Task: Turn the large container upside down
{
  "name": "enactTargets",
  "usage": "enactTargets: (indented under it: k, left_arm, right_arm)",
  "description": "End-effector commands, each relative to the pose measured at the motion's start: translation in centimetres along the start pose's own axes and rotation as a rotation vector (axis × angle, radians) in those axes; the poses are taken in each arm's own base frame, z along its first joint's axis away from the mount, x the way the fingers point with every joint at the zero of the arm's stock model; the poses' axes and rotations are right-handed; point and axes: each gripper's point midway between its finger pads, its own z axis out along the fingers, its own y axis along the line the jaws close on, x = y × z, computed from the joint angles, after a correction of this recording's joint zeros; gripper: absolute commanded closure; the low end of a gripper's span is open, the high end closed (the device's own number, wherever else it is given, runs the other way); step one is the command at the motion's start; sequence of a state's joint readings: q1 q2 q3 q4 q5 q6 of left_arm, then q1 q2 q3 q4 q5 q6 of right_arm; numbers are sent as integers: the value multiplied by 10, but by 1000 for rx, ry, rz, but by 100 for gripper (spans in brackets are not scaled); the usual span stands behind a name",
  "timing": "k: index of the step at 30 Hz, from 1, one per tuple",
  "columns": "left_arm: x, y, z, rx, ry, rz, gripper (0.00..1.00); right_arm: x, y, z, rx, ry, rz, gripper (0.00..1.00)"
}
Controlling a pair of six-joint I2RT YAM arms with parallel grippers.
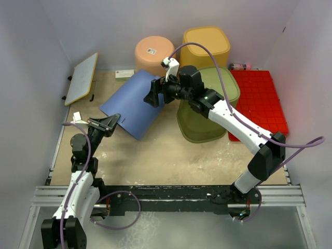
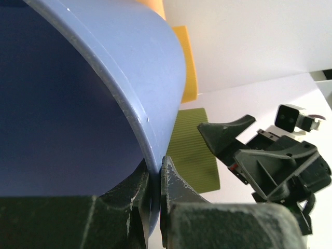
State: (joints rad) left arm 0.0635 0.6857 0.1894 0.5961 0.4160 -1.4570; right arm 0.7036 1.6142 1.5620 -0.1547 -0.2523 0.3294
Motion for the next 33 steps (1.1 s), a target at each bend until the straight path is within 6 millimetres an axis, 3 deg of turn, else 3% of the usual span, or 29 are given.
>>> enactTargets:
  k: [1,12,20,33]
  left_arm:
    - [3,92,-17,-376,-5,7,100]
    - [11,137,-36,-502,-36,-54,100]
    - [16,168,-57,-647,-29,-41,100]
    - [21,183,-70,-711,-5,-6,100]
  right_arm:
    - [-16,4,-5,-16,-46,-26,0]
    - [-17,0,1,1,-44,-23,0]
    - [-28,-21,17,104,-52,-53,0]
    - [-71,-58,55,215,-139,8,0]
